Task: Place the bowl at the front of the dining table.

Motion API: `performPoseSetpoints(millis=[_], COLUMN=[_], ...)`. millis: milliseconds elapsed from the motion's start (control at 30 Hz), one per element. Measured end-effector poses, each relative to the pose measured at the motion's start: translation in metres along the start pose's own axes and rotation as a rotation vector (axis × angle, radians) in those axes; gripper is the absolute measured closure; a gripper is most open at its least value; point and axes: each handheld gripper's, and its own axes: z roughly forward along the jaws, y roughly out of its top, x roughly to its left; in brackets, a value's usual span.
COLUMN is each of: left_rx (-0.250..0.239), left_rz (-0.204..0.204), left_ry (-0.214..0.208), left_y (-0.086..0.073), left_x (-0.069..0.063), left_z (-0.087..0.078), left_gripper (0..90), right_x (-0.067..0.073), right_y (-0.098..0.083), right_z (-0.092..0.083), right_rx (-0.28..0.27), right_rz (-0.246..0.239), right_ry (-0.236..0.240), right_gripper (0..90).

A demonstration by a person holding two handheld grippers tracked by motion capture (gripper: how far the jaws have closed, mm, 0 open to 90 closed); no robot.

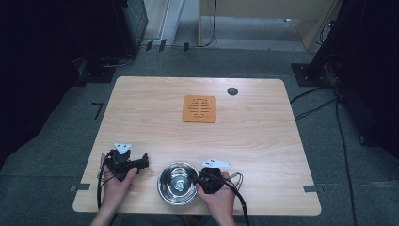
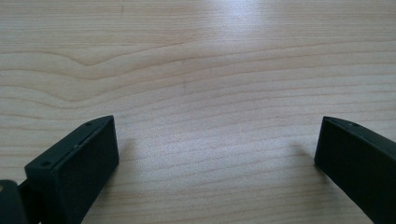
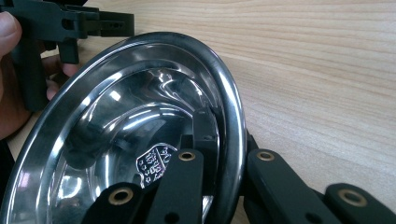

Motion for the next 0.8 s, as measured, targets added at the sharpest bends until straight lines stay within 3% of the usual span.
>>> performPoseSetpoints(millis=[133,267,800], left_rx=[0.0,0.0,0.0], left_rz=[0.0,0.0,0.0], left_ry=[0.0,0.0,0.0], left_y=[0.0,0.0,0.0], left_x=[0.0,0.0,0.0], left_z=[0.0,0.0,0.0], left_gripper=[0.0,0.0,0.0], right_x=[0.0,-0.002,-0.007], right_y=[0.0,0.001,0.005], right_z=[-0.001,-0.004,-0.015], right_rx=[-0.003,-0.02,-0.057], right_rz=[0.008,0.052,0.077], right_ry=[-0.001,0.013,0.006], right_gripper=[88.0,88.0,87.9])
